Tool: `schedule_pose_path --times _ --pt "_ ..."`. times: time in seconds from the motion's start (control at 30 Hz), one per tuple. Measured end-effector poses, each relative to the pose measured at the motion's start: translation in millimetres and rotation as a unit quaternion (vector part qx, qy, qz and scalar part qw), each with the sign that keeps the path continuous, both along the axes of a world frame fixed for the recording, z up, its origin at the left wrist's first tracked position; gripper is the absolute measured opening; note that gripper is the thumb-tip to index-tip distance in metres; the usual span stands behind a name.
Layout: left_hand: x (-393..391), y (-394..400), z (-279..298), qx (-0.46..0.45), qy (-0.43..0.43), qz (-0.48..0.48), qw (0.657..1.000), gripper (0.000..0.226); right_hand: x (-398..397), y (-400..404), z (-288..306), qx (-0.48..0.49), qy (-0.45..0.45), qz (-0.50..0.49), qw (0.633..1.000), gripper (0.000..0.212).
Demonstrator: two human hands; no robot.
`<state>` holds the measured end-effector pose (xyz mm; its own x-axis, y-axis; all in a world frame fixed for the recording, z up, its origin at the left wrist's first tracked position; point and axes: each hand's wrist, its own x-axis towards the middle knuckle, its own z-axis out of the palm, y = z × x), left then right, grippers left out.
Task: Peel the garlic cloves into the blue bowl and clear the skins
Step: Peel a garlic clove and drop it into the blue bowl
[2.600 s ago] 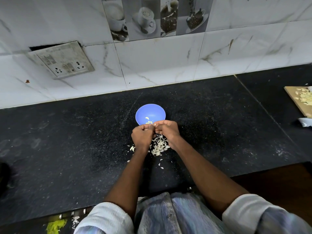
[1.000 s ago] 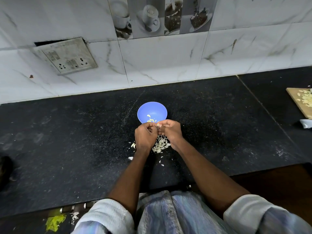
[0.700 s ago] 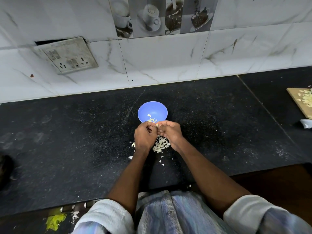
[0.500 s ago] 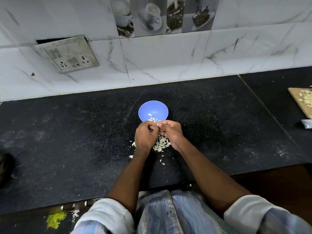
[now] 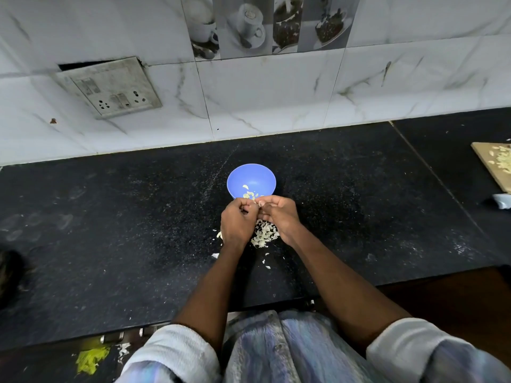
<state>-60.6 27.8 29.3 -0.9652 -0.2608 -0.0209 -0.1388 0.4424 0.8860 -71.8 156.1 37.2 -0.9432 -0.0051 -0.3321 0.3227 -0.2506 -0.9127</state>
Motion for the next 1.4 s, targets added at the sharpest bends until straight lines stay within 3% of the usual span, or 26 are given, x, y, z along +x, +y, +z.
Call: schedule_pose_path --times 0.07,0.2,0.4,0.63,0.83,1.4 --pt "-3 -2 -1 0.030 -0.001 0.019 0.999 0.012 -1 1 -1 -0.019 0.000 -0.006 1.000 0.013" --pt "-2 -5 -2 0.007 0.010 0.014 1.000 0.031 -3 4 -3 -0.044 0.011 -0.007 0.999 0.015" --pt "-6 -3 4 0.082 0.003 0.012 0.997 0.004 -1 7 -7 0.007 0.019 -0.019 1.000 0.016" --pt "-2 -1 7 0.145 -0.034 0.000 0.989 0.013 -2 5 -6 0.049 0.045 -0.029 0.997 0.017" --pt "-1 0 6 0.257 -0.085 0.029 0.962 0.014 -2 7 -6 0.062 0.058 -0.018 0.996 0.016" --pt "2 7 6 0.217 -0.060 0.035 0.974 0.011 0 10 -4 0.027 0.019 -0.013 0.999 0.018"
